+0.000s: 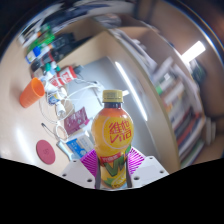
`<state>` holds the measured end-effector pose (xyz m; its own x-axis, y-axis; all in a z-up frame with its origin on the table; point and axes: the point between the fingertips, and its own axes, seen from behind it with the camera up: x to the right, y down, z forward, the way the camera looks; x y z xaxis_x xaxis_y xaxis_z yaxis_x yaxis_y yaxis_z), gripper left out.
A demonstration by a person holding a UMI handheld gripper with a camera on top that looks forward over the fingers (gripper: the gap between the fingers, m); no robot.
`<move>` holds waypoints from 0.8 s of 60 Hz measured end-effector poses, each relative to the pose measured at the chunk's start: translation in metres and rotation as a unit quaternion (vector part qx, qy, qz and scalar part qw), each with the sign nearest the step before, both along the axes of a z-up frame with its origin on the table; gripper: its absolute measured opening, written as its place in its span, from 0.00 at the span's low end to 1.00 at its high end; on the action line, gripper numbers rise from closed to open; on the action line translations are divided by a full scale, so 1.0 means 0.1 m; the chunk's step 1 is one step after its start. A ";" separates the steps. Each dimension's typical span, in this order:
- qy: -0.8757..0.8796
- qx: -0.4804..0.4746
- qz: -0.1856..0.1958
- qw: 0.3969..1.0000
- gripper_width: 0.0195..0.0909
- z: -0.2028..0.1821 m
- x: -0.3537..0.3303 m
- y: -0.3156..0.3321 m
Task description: Pour water
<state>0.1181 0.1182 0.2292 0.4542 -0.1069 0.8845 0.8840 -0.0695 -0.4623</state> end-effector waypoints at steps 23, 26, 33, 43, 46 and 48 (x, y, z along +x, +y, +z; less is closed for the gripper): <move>-0.583 0.049 0.024 0.811 0.22 0.00 -1.85 0.77; -0.615 0.060 0.014 0.786 0.23 0.04 -1.91 0.80; -0.641 0.046 0.030 0.765 0.23 -0.01 -1.99 0.84; -0.664 0.046 0.030 0.746 0.23 0.00 -2.04 0.86; -0.665 0.057 0.034 0.744 0.23 0.06 -2.07 0.85; -0.655 0.061 0.036 0.753 0.23 0.11 -2.08 0.86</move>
<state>-0.0902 0.2044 0.2399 -0.7899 -0.2407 0.5641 0.5866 -0.0283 0.8094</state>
